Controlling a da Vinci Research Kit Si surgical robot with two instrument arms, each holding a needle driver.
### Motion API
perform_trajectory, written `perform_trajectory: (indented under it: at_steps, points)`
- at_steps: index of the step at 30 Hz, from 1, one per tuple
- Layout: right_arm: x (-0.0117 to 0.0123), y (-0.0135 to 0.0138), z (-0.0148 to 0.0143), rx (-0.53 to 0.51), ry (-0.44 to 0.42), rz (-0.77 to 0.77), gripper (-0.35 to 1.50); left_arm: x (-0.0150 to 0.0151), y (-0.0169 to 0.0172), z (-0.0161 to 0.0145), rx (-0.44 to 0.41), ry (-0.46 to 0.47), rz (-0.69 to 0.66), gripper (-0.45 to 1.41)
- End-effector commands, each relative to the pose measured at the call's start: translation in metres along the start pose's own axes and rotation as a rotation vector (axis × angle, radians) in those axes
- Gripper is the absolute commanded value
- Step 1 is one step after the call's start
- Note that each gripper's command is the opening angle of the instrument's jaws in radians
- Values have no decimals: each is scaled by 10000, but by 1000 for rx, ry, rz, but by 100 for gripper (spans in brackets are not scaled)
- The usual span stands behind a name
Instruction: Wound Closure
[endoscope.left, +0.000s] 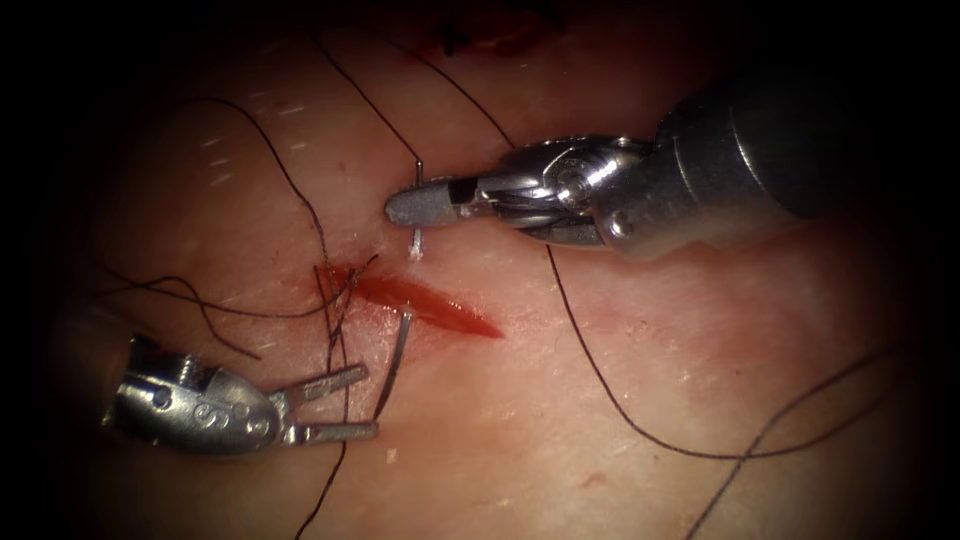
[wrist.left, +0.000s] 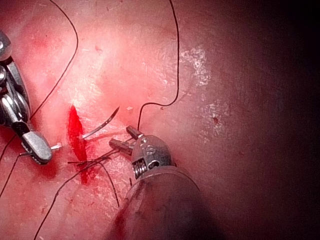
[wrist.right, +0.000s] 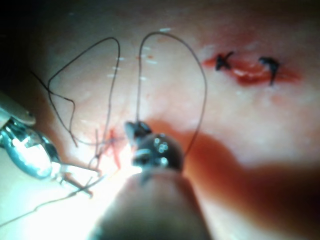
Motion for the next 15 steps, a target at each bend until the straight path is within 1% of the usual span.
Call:
perform_trajectory:
  at_steps: [1, 3, 4, 6, 8, 9, 10, 11, 12, 13, 14, 15]
  points:
    - [-13, -4, 12, 10, -16, 23, -35, 6, 17, 7, -4, 3, -7, 34]
    - [-16, -6, 13, 29, -28, 40, -35, 6, 17, 7, -4, 3, -7, 34]
    - [-19, -10, 14, 60, -32, 67, -35, 6, 17, 7, -4, 3, -7, 34]
    - [-20, -12, 14, 72, -29, 72, -35, 6, 17, 7, -3, 3, -7, 32]
    - [-19, -14, 13, 83, 1, 66, -35, 6, 17, 8, -2, 2, -8, 31]
    - [-19, -14, 13, 83, 1, 66, -35, 6, 17, 8, -2, 2, -8, 31]
    - [-18, -14, 14, 101, 57, 72, 53, 7, 17, 10, -1, 2, -8, 29]
    - [-18, -14, 14, 94, 87, 73, 103, 8, 17, 11, 0, 1, -9, 29]
    - [-16, -13, 15, 74, 119, 77, 133, 9, 17, 13, 2, 1, -10, 29]
    - [-14, -12, 15, 50, 149, 40, 140, 10, 17, 14, 2, -3, -10, 29]
    - [-8, -10, 14, -6, 217, -4, 147, 11, 18, 18, 9, 7, -12, 29]
    - [-6, -9, 13, -17, 234, -32, 147, 12, 19, 20, 14, 12, -13, 29]
